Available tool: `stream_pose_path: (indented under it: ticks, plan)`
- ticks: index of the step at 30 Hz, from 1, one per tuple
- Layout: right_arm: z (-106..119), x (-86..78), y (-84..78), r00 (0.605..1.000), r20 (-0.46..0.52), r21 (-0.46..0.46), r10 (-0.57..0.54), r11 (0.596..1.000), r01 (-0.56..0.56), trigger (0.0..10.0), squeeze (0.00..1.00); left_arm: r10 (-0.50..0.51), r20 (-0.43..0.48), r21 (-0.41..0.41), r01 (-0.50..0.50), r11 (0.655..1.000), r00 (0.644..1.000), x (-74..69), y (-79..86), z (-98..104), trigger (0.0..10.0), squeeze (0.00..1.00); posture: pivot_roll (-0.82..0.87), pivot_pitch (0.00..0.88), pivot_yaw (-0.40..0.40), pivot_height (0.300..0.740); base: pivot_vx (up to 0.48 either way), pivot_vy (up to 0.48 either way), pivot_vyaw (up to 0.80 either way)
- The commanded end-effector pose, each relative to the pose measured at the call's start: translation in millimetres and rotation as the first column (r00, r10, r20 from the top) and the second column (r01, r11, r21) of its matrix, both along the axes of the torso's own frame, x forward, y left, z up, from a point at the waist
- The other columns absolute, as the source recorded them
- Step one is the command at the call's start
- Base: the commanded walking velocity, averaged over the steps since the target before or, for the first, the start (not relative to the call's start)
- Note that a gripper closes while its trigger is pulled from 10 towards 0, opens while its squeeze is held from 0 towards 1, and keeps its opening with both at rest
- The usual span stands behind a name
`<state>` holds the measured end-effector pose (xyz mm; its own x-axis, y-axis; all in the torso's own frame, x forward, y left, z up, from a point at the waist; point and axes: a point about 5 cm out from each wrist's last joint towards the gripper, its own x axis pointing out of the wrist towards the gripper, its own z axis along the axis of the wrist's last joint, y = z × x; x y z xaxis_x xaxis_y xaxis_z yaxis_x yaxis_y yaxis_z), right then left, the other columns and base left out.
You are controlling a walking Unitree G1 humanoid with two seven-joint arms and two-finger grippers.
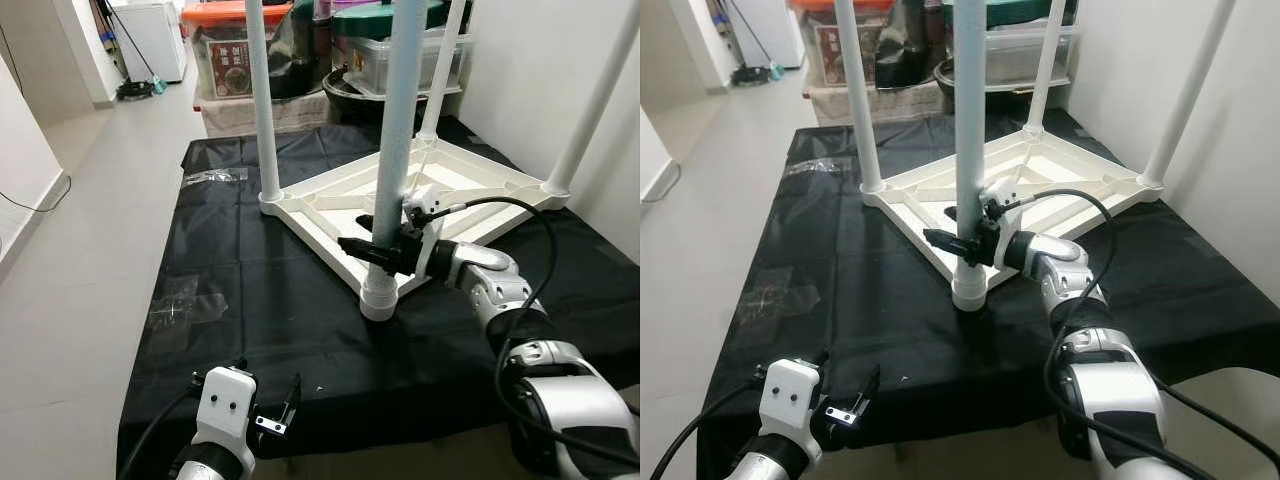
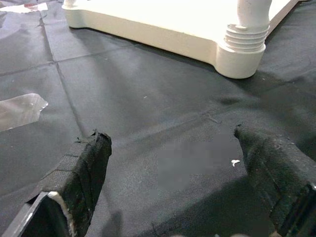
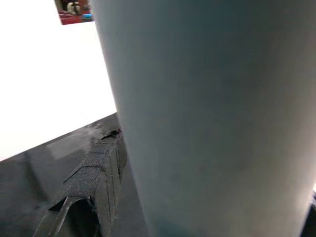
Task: Building children table
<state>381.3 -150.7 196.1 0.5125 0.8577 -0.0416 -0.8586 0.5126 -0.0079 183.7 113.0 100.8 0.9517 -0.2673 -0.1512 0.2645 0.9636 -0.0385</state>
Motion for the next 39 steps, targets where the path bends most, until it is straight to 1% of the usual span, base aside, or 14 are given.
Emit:
stream_pose_path:
  ticks: [1,4,6,11,12,13,15,20,25,26,27,28,35,39]
  plan:
    - [1,-0.6,13.1,0.998,-0.013,-0.004,0.068,0.998,-0.068,10.0,0.00,0.002,-0.012,0.017,-0.002,1.000,1.000,-1.4,0.4,-5,10.0,0.00,0.08,0.003,0.002,0.740,0.000,0.000,0.00]
    - [3,-1.7,16.1,0.992,-0.021,0.009,0.123,0.992,-0.123,10.0,0.00,0.001,-0.012,0.018,-0.001,1.000,1.000,-1.3,0.4,-5,10.0,0.00,0.08,0.003,0.002,0.740,0.000,0.000,0.00]
    - [6,-6.9,21.4,0.970,-0.033,0.029,0.241,0.970,-0.240,10.0,0.00,-0.001,-0.013,0.016,0.002,1.000,1.000,-1.3,0.6,-5,10.0,0.00,0.09,0.000,0.001,0.740,0.000,0.000,0.00]
    - [8,-9.1,23.4,0.956,-0.036,0.037,0.290,0.957,-0.289,10.0,0.00,-0.003,-0.014,0.015,0.003,1.000,1.000,-1.5,0.6,-5,10.0,0.00,0.09,0.000,0.001,0.740,0.000,0.000,0.00]
    - [11,-12.7,27.3,0.930,-0.025,0.034,0.367,0.930,-0.366,10.0,0.00,-0.005,-0.015,0.015,0.006,1.000,1.000,-1.3,0.7,-5,10.0,0.00,0.09,0.001,-0.001,0.740,0.000,0.000,0.00]
    - [11,-12.7,27.3,0.930,-0.025,0.034,0.367,0.930,-0.366,10.0,0.00,-0.005,-0.015,0.015,0.006,1.000,1.000,-1.3,0.7,-5,10.0,0.00,0.09,0.001,-0.001,0.740,0.000,0.000,0.00]
    - [15,-18.4,34.1,0.876,-0.008,0.001,0.483,0.876,-0.483,10.0,0.00,-0.007,-0.015,0.015,0.007,1.000,1.000,-1.1,0.8,-5,10.0,0.00,0.09,0.001,-0.001,0.740,0.000,0.000,0.00]
    - [17,-20.8,41.2,0.840,0.007,-0.035,0.543,0.839,-0.542,10.0,0.00,-0.004,-0.015,0.016,0.004,1.000,1.000,-0.9,1.1,-5,10.0,0.00,0.10,0.005,-0.004,0.740,0.000,0.000,0.00]
    - [20,-19.5,46.0,0.837,0.022,-0.040,0.547,0.837,-0.546,10.0,0.00,-0.004,-0.016,0.016,0.004,1.000,1.000,-0.9,1.2,-5,10.0,0.00,0.10,0.005,-0.004,0.740,0.000,0.000,0.00]
    - [22,-18.4,49.3,0.841,0.033,-0.031,0.541,0.841,-0.540,8.2,0.00,-0.004,-0.016,0.016,0.004,1.000,1.000,-0.8,0.9,-5,10.0,0.00,0.10,0.006,-0.001,0.740,0.000,0.000,0.00]
    - [23,-17.8,51.5,0.844,0.040,-0.024,0.536,0.845,-0.535,8.2,0.00,-0.005,-0.016,0.016,0.005,1.000,1.000,-0.8,0.7,-5,10.0,0.00,0.10,0.006,-0.001,0.740,0.000,0.000,0.00]
    - [24,-17.4,52.7,0.845,0.044,-0.019,0.533,0.846,-0.533,0.0,0.00,-0.005,-0.016,0.015,0.005,1.000,1.000,-0.7,0.5,-5,10.0,0.00,0.10,0.006,-0.001,0.740,0.000,0.000,0.00]
    - [21,-19.5,53.8,0.834,0.040,-0.010,0.550,0.835,-0.550,0.0,0.00,-0.004,-0.016,0.015,0.004,1.000,1.000,-0.8,0.6,-5,10.0,0.00,0.10,0.006,-0.001,0.740,0.000,0.000,0.00]
    - [13,-19.6,53.9,0.874,0.049,0.006,0.484,0.874,-0.485,0.0,0.00,-0.003,-0.015,0.015,0.003,1.000,1.000,-0.2,0.8,-5,10.0,0.00,0.10,0.007,-0.004,0.740,0.000,0.000,0.00]
